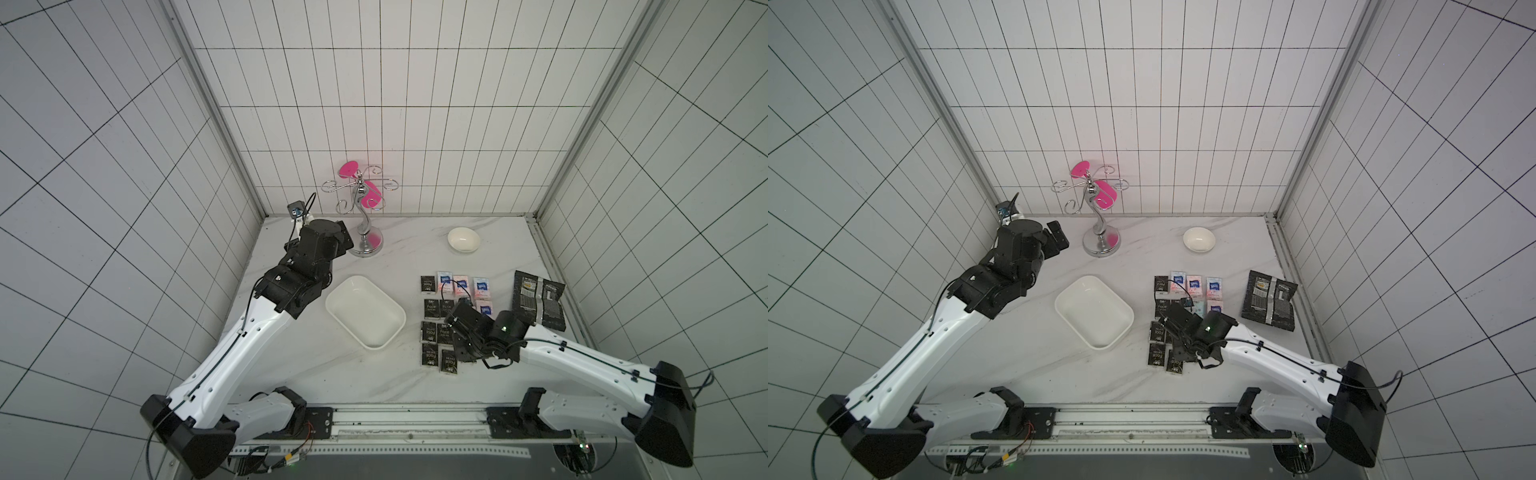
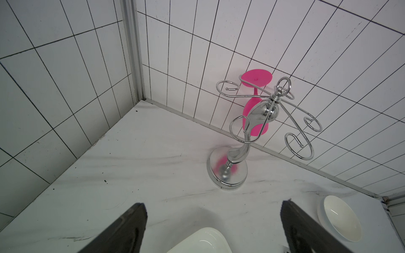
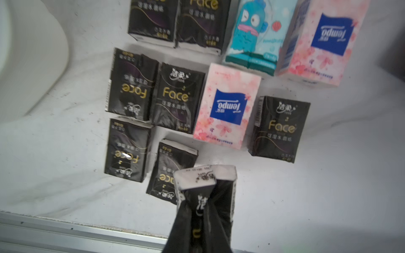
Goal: Take the pocket tissues out of the storage box
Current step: Place the pocket tissues at the center of the board.
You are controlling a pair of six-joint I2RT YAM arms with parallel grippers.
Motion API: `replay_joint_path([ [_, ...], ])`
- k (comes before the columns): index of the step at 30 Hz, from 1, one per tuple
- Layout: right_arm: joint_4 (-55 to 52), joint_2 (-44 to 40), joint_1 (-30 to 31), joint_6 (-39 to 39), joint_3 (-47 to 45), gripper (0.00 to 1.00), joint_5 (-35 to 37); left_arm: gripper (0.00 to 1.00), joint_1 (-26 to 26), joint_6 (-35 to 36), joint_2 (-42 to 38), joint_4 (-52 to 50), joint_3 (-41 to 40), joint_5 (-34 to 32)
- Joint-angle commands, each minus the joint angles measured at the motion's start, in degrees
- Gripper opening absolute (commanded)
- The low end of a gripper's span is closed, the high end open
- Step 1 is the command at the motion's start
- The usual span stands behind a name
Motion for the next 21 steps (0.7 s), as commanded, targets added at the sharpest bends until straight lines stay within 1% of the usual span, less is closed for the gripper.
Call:
replay_joint_path([
  [1,0.6,-1.9,0.5,6.5,-4.3,0.05,0.9,0.98,-0.2,0.0,-0.2,1.0,0.6,0.4],
  [5,4.4,-1.3,0.5,9.2,-7.6,0.06,0.8,0.99,-0.2,0.0,-0.2,1.3,0.4,0.9],
  [10,9.6,2.3,0.5,9.6,-9.0,0.06,0.5,0.99,-0.3,-0.3,0.3,1.4,0.5,1.5],
  [14,10.3,4.5,0.5,9.9,-9.3,0.07,-0.3,0.98,-0.3,-0.2,-0.2,1.4,0.6,1.0],
  [18,10.3,3.6,0.5,10.7,-10.4,0.07,0.4,0.99,-0.3,-0.2,-0.4,1.3,0.7,0.9],
  [21,10.3,3.1,0.3,10.9,-11.4,0.09,0.9,0.98,-0.4,-0.2,-0.3,1.2,0.6,0.9],
])
